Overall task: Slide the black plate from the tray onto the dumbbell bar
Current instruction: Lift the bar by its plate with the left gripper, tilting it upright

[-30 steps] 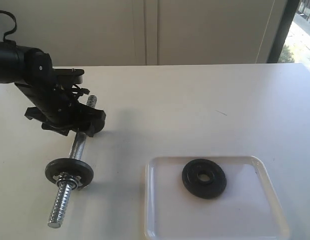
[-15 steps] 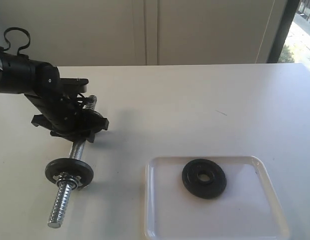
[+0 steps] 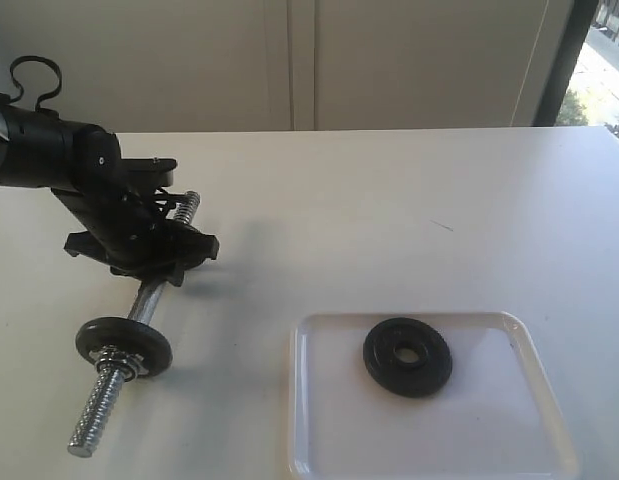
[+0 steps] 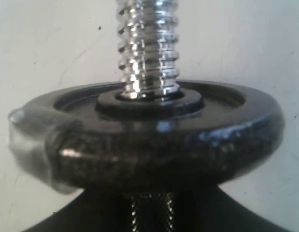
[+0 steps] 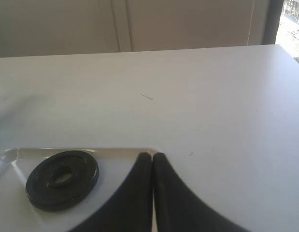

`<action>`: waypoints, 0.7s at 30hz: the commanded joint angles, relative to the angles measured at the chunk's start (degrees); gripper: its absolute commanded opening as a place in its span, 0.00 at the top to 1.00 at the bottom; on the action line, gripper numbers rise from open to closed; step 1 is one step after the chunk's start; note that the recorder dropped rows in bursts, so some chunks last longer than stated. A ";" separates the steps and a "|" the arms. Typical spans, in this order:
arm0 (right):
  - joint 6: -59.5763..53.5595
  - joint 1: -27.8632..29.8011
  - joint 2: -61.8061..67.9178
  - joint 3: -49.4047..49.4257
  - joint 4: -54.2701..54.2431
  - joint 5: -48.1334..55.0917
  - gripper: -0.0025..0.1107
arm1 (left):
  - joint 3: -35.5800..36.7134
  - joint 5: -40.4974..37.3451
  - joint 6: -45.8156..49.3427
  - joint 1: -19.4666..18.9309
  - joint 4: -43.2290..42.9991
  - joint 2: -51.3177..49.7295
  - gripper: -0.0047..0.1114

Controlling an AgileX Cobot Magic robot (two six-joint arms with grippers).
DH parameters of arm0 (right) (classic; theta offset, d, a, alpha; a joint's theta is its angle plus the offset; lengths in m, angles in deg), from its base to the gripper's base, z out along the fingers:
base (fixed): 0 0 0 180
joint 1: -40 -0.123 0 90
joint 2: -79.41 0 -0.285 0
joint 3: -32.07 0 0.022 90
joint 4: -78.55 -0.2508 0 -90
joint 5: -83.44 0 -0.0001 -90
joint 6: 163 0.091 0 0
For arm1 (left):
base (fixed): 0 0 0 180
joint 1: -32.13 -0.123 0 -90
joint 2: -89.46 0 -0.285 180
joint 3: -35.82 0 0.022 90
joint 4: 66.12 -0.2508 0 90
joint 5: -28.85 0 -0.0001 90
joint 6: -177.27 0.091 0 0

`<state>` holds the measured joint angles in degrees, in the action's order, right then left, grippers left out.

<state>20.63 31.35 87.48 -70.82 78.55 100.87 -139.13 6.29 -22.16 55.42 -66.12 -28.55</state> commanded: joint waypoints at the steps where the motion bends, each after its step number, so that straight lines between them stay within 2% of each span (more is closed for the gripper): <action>1: -0.01 -0.30 -0.28 0.11 0.00 -0.79 0.98 | 0.09 -6.50 1.65 0.14 -0.44 0.45 0.96; 5: -0.01 -0.30 -0.28 0.11 0.00 -0.79 0.98 | 0.09 -8.95 2.59 0.14 -0.44 1.68 0.96; 9: -0.01 -0.30 -0.28 0.11 0.00 -0.79 0.98 | 0.09 -11.46 7.75 0.23 1.93 2.94 0.96; 21: -0.88 -0.29 -0.28 0.11 0.00 -0.79 0.98 | 0.20 -15.41 27.45 0.25 19.20 5.13 0.96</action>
<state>20.63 31.35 87.48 -70.82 78.55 100.87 -138.56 -7.24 2.74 55.42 -52.29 -26.62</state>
